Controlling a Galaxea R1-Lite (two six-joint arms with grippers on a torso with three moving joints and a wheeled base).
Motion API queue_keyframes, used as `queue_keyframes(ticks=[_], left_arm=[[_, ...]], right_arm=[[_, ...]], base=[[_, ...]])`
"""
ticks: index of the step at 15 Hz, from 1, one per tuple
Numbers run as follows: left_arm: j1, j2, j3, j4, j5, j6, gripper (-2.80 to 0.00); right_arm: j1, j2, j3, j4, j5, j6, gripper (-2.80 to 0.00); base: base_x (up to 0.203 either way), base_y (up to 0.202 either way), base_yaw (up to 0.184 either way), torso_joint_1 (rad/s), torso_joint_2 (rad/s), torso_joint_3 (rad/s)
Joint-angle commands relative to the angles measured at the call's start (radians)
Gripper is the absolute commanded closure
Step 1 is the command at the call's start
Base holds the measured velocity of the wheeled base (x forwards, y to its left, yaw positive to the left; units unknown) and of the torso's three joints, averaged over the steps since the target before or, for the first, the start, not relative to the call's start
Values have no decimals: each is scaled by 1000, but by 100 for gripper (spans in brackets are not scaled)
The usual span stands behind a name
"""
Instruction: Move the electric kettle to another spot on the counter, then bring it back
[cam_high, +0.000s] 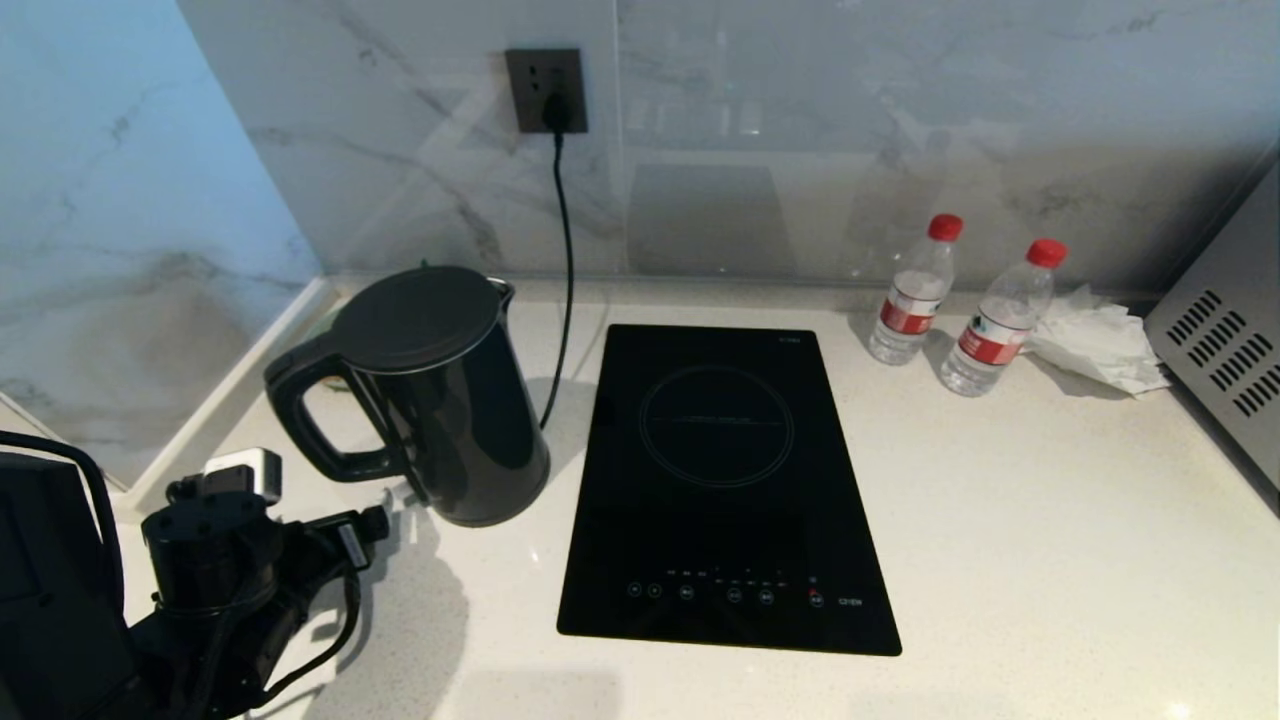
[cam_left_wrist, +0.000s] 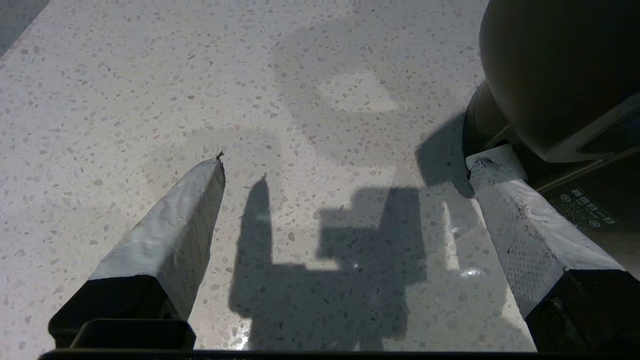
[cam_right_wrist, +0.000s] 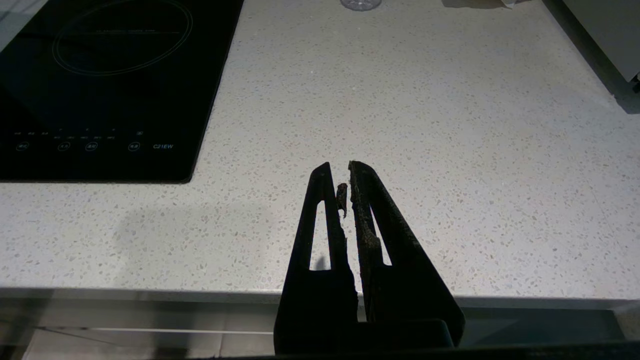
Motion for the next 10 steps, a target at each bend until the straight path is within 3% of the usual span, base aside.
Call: queue_keyframes(ticks=[1, 10], left_arm=[[-1, -2, -7, -9, 3, -1, -280], [-31, 8, -5, -9, 3, -3, -280]], right_arm=[[0, 0, 0, 0, 0, 0, 0], [0, 0, 0, 0, 0, 0, 0]], base=[[0, 0, 0, 0, 0, 0], [0, 0, 0, 0, 0, 0]])
